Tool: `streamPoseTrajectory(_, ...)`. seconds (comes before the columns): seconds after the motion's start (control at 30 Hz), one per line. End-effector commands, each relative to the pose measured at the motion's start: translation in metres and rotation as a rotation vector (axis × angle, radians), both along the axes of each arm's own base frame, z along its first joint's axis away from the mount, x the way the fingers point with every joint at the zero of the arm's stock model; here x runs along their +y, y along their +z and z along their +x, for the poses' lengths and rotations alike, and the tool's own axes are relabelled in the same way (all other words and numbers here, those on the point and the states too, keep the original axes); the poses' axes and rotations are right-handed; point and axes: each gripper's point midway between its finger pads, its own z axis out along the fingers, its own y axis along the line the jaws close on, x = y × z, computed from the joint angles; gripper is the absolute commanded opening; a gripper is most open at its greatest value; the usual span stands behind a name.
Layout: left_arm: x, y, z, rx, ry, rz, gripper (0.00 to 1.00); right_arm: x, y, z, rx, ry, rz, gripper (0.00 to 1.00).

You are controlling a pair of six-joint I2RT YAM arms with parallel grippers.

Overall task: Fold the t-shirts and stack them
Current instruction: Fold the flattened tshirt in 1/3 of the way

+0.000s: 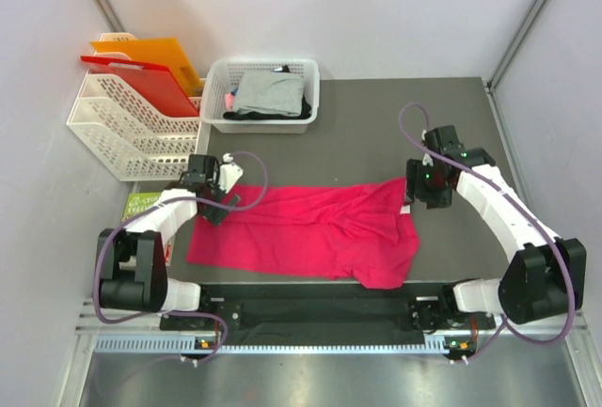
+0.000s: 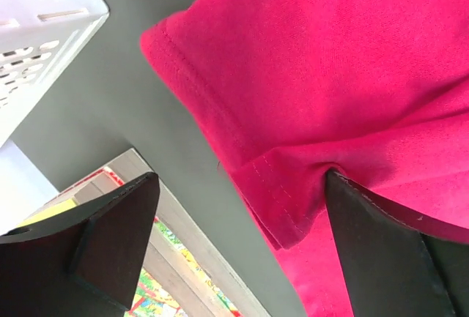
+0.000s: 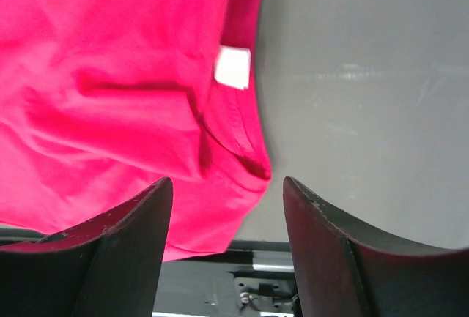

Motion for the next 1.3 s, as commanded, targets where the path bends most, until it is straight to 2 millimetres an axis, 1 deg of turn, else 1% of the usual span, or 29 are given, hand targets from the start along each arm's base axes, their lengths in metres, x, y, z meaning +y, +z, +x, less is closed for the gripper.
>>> streamPoseTrajectory(0.0,-0.004,0.050,0.030,-0.121,0.013,-0.032,0.99,0.011,0.047,0.037,-0.145,0.013,0.028,0.59)
streamPoseTrajectory(0.03,-0.010,0.057,0.033,-0.130,0.001,-0.065,0.99,0.014,0.054,0.044,-0.167,0.016,0.043,0.58)
streamPoseTrajectory(0.07,-0.014,0.065,0.037,-0.144,-0.002,-0.087,0.99,0.018,0.054,0.049,-0.172,0.020,0.053,0.57)
streamPoseTrajectory(0.1,-0.018,0.077,0.045,-0.169,-0.001,-0.113,0.99,0.022,0.049,0.060,-0.170,0.016,0.063,0.55)
streamPoseTrajectory(0.13,-0.025,0.080,0.049,-0.174,-0.017,-0.146,0.99,0.027,0.051,0.067,-0.174,0.018,0.084,0.54)
streamPoseTrajectory(0.17,-0.028,0.081,0.052,-0.177,-0.017,-0.159,0.99,0.033,0.048,0.071,-0.165,0.023,0.102,0.53)
streamPoseTrajectory(0.2,-0.029,0.082,0.058,-0.176,-0.014,-0.165,0.99,0.041,0.040,0.081,-0.154,0.017,0.121,0.52)
streamPoseTrajectory(0.23,-0.037,0.081,0.061,-0.169,-0.030,-0.194,0.99,0.048,0.037,0.084,-0.145,0.021,0.147,0.52)
streamPoseTrajectory(0.27,-0.040,0.073,0.063,-0.143,-0.016,-0.206,0.99,0.057,0.034,0.088,-0.145,0.029,0.163,0.52)
streamPoseTrajectory(0.3,-0.041,0.074,0.067,-0.142,-0.011,-0.216,0.99,0.062,0.022,0.088,-0.114,0.034,0.164,0.51)
streamPoseTrajectory(0.37,-0.043,0.062,0.070,-0.111,0.000,-0.223,0.99,0.072,0.013,0.087,-0.085,0.045,0.185,0.49)
streamPoseTrajectory(0.4,-0.042,0.056,0.070,-0.102,0.002,-0.221,0.99,0.073,0.003,0.085,-0.060,0.045,0.181,0.49)
streamPoseTrajectory(0.43,-0.043,0.051,0.070,-0.094,0.000,-0.220,0.99,0.075,0.001,0.084,-0.053,0.046,0.182,0.48)
streamPoseTrajectory(0.47,-0.041,0.042,0.072,-0.079,0.009,-0.213,0.98,0.077,-0.003,0.084,-0.047,0.050,0.181,0.47)
streamPoseTrajectory(0.57,-0.040,0.029,0.076,-0.059,0.017,-0.203,0.97,0.073,-0.013,0.081,-0.024,0.045,0.158,0.46)
streamPoseTrajectory(0.67,-0.039,0.020,0.078,-0.045,0.018,-0.196,0.97,0.066,-0.027,0.077,0.003,0.049,0.121,0.46)
streamPoseTrajectory(0.8,-0.041,0.011,0.081,-0.032,0.023,-0.204,0.96,0.063,-0.045,0.076,0.036,0.049,0.098,0.45)
streamPoseTrajectory(0.9,-0.041,0.002,0.081,-0.006,0.031,-0.201,0.94,0.062,-0.056,0.077,0.057,0.044,0.091,0.44)
streamPoseTrajectory(1.0,-0.041,-0.003,0.077,0.016,0.040,-0.206,0.93,0.061,-0.069,0.076,0.089,0.046,0.080,0.43)
streamPoseTrajectory(1.07,-0.041,-0.002,0.075,0.010,0.038,-0.208,0.93,0.060,-0.078,0.076,0.109,0.042,0.074,0.43)
streamPoseTrajectory(1.13,-0.040,0.001,0.073,0.001,0.047,-0.205,0.93,0.060,-0.082,0.078,0.118,0.039,0.078,0.42)
streamPoseTrajectory(1.2,-0.040,0.015,0.075,-0.041,0.049,-0.214,0.92,0.059,-0.088,0.081,0.129,0.040,0.071,0.42)
streamPoseTrajectory(1.23,-0.042,0.028,0.075,-0.076,0.044,-0.226,0.92,0.058,-0.089,0.081,0.134,0.041,0.067,0.41)
streamPoseTrajectory(1.27,-0.047,0.030,0.073,-0.079,0.024,-0.249,0.92,0.056,-0.093,0.081,0.143,0.035,0.063,0.41)
